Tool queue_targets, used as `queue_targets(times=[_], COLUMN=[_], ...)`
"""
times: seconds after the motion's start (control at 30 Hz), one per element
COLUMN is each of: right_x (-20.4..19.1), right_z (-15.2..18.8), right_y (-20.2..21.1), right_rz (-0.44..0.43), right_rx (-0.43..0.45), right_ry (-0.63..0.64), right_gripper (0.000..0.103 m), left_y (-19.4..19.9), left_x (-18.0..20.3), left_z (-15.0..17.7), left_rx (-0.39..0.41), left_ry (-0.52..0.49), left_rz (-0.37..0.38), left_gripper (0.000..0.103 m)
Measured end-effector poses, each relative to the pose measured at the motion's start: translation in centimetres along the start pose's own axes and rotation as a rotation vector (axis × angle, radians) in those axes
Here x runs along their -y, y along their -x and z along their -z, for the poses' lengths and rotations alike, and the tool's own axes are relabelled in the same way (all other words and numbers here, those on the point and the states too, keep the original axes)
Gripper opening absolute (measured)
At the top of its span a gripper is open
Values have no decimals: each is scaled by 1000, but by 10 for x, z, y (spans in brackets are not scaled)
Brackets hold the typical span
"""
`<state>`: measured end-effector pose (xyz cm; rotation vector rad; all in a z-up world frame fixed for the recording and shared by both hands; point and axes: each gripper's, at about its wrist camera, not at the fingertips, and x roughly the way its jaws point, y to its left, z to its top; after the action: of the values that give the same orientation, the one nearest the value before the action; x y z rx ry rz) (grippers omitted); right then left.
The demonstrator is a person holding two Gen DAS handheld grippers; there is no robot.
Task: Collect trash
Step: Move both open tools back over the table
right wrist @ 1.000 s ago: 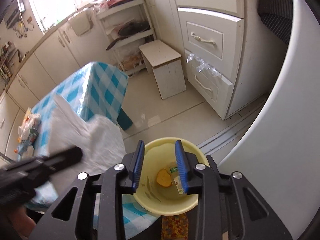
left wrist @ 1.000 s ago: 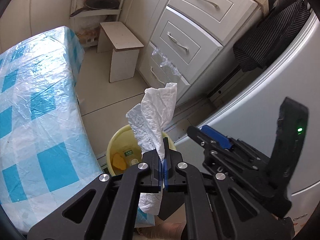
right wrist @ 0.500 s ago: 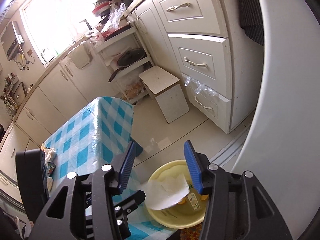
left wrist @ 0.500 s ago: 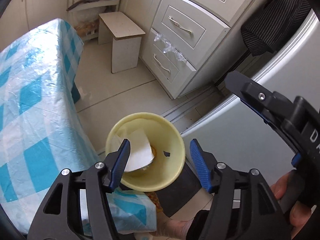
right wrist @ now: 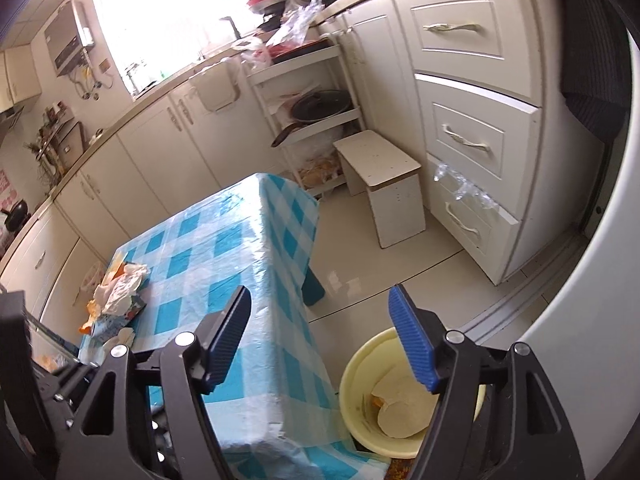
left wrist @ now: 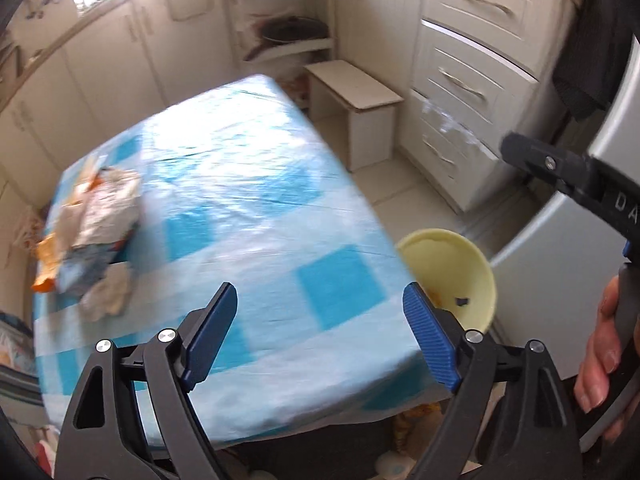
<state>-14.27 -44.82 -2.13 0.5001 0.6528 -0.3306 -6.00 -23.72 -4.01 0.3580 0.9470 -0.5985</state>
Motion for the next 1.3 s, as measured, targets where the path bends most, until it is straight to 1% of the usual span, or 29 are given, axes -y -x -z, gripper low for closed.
queue_targets(times=[0.13,0.2,0.27,0.37,0.43,0.53,0.67,0.77,0.87,0.97,1.03,1.07,1.17,1.2,1.3], right_x=[-24,-36,-48,-67,-81,-101,-128,-148,-166,-178,-184,-186,-190,-190,-189], right_z=[4,8,10,14,16,21,25,27,32,35,36,36,35,35,35], right_y=[-8,-13,-18,-26,-31,-38,-49,-58,-69,-83,-89,-92,-103,-107,-124], right_rz=[-13,-19,-25,-42,-58,-87,-148,-195,-217,-263,-283,-292,-320,-329,-358], right_rx=[-17,-30,-42,-63,-76,-98,-134,-156,-177,-224,-245,-254,-285,-298,-346], right_ry=[50,70,91,126,149,176,192,199,207,173,155,146,109,90,13], right_gripper=[72,72,72,73,73,74,74,75,76,76,76,76,76,76,76], left_y=[9,8,7,12,18,20,24,25,19,10,9,9,8,6,5], left_x=[-53,-79,-99,-128,-147,-170,-202,-221,-238,-254,-265,-274,-299,-304,-312], left_z=[10,17,22,28,33,38,38,31,21,12,8,9,15,15,16], left_rx=[33,33,28,41,59,60,62,57,43,28,29,31,24,19,19], left_ry=[106,174,221,279,314,354,385,364,330,316,312,330,404,411,396], left_rz=[-54,-69,-87,-101,-125,-153,-175,-186,-214,-224,-257,-265,-236,-234,-271], left_gripper=[84,85,85,85,86,86,87,87,87,87,87,87,87,87,87])
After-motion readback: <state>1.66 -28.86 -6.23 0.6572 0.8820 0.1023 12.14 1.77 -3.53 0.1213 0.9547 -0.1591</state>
